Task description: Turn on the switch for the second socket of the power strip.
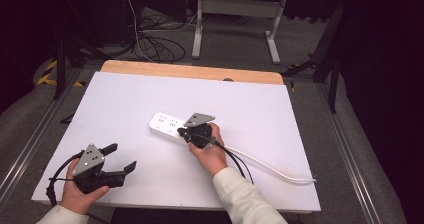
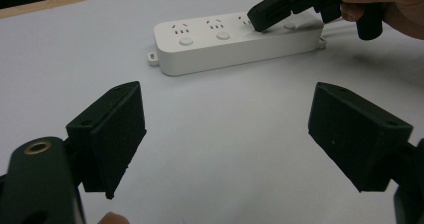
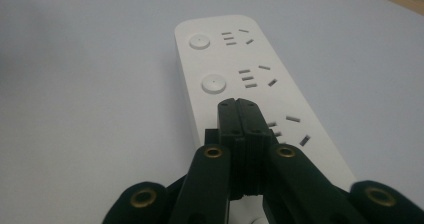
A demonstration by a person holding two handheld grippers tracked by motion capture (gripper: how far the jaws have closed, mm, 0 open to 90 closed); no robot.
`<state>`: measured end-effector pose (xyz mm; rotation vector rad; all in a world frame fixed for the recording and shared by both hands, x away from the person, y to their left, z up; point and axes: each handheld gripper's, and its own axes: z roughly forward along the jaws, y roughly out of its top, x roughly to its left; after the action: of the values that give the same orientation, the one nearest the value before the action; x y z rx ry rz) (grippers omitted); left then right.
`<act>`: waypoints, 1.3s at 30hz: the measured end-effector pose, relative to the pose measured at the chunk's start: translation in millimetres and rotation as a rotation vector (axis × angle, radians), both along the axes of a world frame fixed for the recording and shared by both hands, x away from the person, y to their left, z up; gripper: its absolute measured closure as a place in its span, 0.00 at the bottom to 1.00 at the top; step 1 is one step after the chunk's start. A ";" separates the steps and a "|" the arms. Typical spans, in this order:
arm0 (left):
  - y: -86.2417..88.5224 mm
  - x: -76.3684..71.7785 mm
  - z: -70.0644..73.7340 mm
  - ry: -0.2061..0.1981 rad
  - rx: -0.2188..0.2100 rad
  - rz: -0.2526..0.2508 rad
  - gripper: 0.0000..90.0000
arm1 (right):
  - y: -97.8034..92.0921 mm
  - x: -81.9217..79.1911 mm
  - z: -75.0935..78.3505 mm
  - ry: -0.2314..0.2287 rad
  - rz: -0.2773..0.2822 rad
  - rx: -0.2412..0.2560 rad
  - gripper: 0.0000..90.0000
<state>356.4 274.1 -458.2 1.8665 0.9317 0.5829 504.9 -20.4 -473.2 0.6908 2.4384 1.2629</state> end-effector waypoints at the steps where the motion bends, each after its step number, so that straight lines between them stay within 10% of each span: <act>1: 0.1 -0.1 0.1 0.000 -0.001 0.000 0.17 | -0.2 -0.3 1.1 -0.001 0.000 0.004 1.00; 29: 0.3 0.3 0.0 0.003 -0.001 0.003 0.17 | -11.7 -20.5 46.8 -0.092 0.057 0.058 0.99; 39: 0.6 0.1 0.2 0.004 -0.001 0.003 0.17 | -8.9 -20.1 49.8 -0.094 0.076 0.040 0.63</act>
<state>356.5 274.7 -458.0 1.8660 0.9370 0.5803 484.8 -29.3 -423.4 0.5411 2.3899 1.3455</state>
